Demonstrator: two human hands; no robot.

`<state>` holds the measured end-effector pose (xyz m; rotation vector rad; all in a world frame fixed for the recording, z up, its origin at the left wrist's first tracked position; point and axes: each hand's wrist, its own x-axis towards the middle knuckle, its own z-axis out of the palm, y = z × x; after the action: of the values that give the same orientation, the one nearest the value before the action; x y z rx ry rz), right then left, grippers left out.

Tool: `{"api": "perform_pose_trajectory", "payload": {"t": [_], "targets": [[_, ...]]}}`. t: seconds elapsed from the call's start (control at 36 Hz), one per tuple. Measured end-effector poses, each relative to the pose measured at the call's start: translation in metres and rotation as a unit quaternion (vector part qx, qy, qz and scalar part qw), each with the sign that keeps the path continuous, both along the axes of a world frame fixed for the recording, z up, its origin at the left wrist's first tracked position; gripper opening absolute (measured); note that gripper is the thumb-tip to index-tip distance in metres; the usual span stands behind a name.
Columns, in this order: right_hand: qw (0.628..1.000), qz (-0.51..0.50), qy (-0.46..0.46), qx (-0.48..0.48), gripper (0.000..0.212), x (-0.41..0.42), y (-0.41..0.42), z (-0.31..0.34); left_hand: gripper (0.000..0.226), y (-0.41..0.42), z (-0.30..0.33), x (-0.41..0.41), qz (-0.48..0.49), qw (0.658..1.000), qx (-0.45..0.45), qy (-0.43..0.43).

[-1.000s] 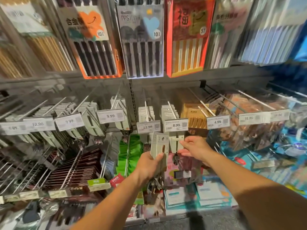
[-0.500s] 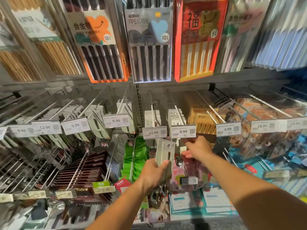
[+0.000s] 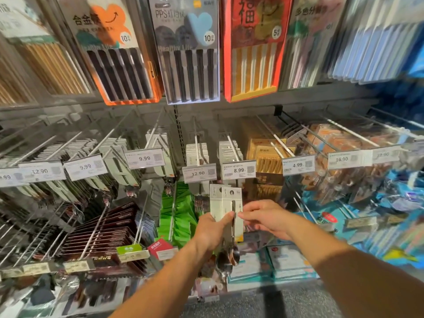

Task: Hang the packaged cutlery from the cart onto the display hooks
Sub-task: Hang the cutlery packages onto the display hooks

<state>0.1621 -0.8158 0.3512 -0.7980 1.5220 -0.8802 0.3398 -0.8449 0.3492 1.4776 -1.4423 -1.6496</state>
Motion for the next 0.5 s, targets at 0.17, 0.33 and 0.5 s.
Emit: {"api": "perform_pose_trajectory", "payload": {"t": [0.17, 0.33, 0.5], "targets": [[0.998, -0.024, -0.057, 0.021, 0.035, -0.011, 0.009, 0.007, 0.039, 0.004, 0.004, -0.003, 0.007, 1.0, -0.004, 0.023], [0.997, -0.072, -0.02, 0.007, 0.029, -0.021, 0.006, 0.016, 0.043, -0.003, -0.004, 0.013, 0.034, 0.999, -0.005, 0.001], [0.99, -0.12, -0.002, -0.075, 0.018, -0.01, -0.008, 0.031, 0.038, -0.001, 0.004, 0.017, 0.018, 1.0, 0.019, -0.002]]}}
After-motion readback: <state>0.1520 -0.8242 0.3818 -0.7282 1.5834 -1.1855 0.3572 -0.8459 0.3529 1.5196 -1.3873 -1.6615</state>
